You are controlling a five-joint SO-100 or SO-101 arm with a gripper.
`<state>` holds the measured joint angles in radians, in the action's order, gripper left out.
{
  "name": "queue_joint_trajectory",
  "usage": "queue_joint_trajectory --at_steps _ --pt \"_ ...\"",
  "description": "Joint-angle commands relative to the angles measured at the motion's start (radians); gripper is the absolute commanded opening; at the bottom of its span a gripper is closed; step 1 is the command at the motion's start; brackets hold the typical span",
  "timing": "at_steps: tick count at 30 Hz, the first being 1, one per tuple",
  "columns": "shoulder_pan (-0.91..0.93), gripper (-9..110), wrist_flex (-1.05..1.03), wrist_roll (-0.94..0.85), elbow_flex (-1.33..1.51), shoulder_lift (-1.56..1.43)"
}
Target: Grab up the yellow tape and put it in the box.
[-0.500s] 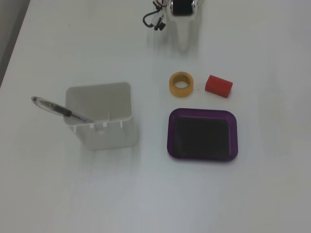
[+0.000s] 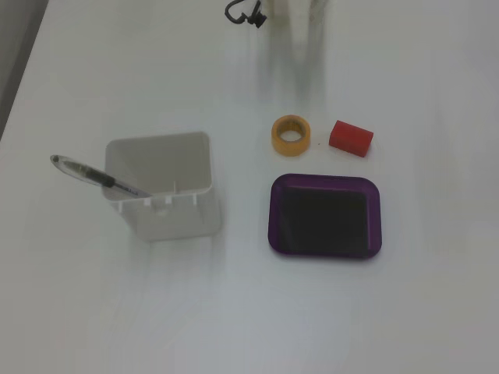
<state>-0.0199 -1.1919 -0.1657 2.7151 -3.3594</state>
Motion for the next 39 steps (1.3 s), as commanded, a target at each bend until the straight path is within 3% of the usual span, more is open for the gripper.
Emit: queue_joint_trajectory --at_steps 1,5,18,25,39 --pt "0.0 4 0.008 -0.075 -0.081 0.003" --pt "0.002 4 -0.037 -0.175 -0.183 0.25" --pt "-0.015 15 -0.15 -0.184 -0.779 1.23" --pt "-0.006 14 -0.137 -0.176 -0.868 1.443" --pt "0.002 14 0.08 -0.178 -0.854 1.658"
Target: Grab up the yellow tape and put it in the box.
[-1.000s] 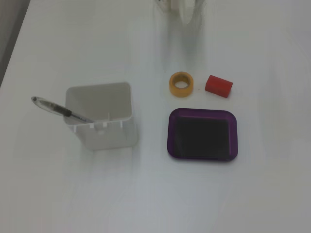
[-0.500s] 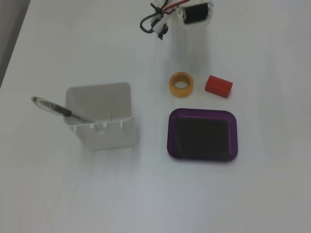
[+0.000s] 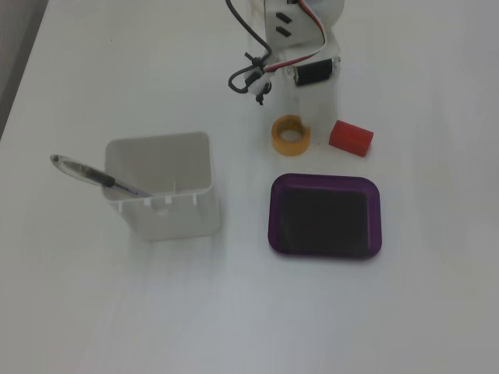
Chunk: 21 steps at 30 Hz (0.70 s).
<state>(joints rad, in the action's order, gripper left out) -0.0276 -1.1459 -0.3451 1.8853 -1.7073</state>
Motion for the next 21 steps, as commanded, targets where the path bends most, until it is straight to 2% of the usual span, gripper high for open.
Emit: queue_joint_trajectory --at_steps 1,11,17,21 --pt "0.017 14 0.04 0.002 -0.023 0.015" --pt "0.086 14 0.048 -0.011 -0.009 0.04" --pt "0.084 14 0.175 -0.012 0.13 0.041" --pt "0.074 11 0.187 -0.011 0.175 0.034"
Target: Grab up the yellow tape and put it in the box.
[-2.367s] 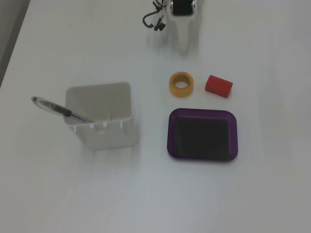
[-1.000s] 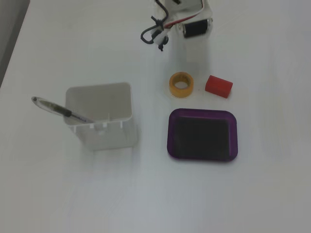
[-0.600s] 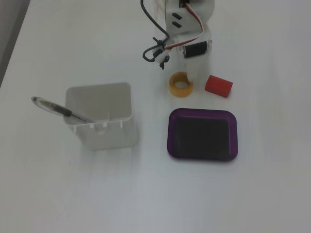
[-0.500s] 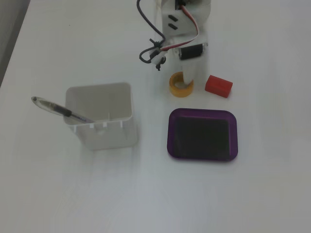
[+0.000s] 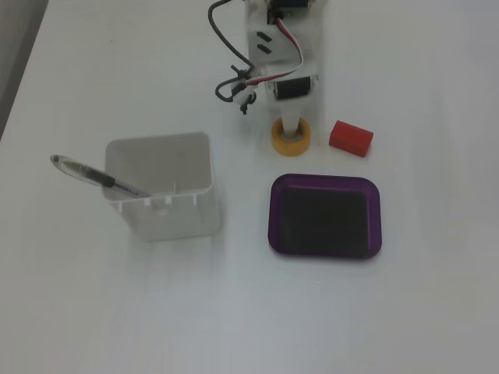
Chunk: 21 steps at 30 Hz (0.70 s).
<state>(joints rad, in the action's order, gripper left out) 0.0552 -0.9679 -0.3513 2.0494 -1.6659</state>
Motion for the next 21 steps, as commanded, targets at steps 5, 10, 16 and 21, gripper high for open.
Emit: queue_joint_trajectory --at_steps 5,10,16,21 --pt "-0.014 -1 -0.025 0.008 -0.011 -0.031" --pt "-0.017 -1 -0.146 0.008 -0.117 -0.173" --pt "-0.14 -1 -0.233 0.009 -0.287 -0.373" --pt "-0.207 -1 -0.21 0.009 -0.405 -0.314"
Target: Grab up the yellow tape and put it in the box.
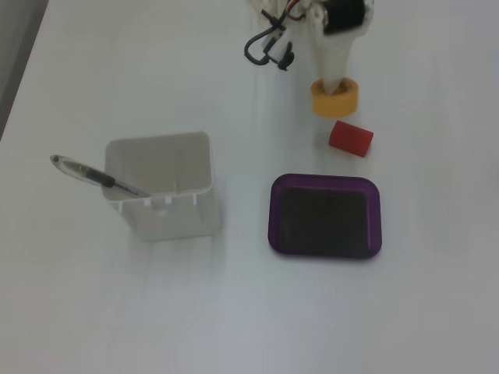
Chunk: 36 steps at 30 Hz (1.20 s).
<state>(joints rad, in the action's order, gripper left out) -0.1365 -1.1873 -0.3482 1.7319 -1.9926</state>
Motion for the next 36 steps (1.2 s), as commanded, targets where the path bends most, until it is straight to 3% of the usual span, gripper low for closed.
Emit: queue_joint_trajectory --at_steps 1,18,36 --pt "-0.015 -1 0.026 0.009 -0.112 0.054" --pt "0.089 -1 0.041 0.097 -0.762 0.868" --pt "0.126 3 0.002 0.1 -0.787 0.954"
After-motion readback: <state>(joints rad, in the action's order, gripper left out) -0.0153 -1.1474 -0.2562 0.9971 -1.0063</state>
